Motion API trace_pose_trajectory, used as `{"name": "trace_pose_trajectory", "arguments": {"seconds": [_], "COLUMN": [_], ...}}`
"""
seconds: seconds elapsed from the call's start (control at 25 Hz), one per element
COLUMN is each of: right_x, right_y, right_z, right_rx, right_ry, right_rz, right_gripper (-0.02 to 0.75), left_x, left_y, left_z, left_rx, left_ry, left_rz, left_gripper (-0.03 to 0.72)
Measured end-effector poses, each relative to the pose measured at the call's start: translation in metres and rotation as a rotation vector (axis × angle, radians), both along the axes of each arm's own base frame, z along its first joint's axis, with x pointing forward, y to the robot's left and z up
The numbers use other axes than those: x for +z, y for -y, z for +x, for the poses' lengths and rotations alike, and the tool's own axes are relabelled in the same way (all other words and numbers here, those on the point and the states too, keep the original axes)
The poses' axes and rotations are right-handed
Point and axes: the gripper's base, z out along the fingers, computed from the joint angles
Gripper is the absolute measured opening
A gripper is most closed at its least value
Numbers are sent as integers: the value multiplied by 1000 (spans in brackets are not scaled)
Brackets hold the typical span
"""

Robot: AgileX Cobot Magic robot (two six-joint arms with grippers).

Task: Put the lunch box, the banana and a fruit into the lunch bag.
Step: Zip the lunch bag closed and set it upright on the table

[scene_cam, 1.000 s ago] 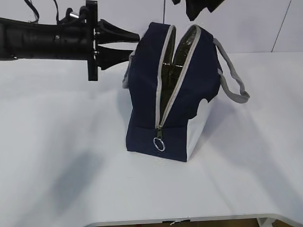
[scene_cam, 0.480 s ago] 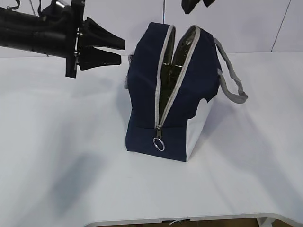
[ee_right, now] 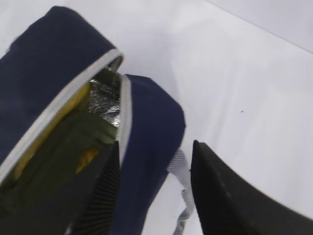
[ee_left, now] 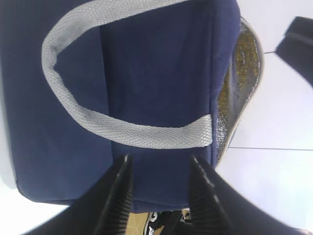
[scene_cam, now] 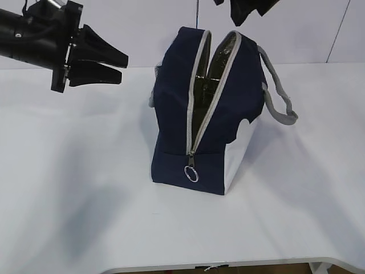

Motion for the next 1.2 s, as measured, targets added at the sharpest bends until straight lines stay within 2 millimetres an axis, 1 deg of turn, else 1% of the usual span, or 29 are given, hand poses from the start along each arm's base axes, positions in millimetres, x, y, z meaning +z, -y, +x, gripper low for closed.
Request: {"name": "trace_pose_trajectory", "arguments": {"seconds": [0.16,0.24,0.32,0.44,0.52,0.6,0.92,1.08,1.2], "right_x": [9,8,1,-18,-26,-30,-33,-33,-32], "right_y": [5,6,7,11,11,8,-2,-3,-3], "right_z": [-4,-5,-4,-3,-3,-4,-8,-9,-5], "right_rx": [-18,-20,-26,-40,-45,-40,-16,-15,-12], "right_ry": [29,29,14,-29,-55,-80,-137,-140,-96], "right_rz": [-9,-17,-43,-116,-123,-94,26,37,26], "right_gripper": [401,401,401,401,401,401,402,401,401], "left_x": [0,0,0,0,0,0,0,0,0], "left_y": [-1,-1,-1,-1,-1,-1,-1,-1,-1], "left_z": [0,0,0,0,0,0,0,0,0], "left_rx": [0,-2,-2,-2,-2,-2,-3,-3,-3], "left_ry": [0,0,0,0,0,0,-1,-1,-1], "left_rz": [2,3,4,4,4,4,5,5,5], "left_gripper": [274,274,267,260,258,258,255,254,253]}}
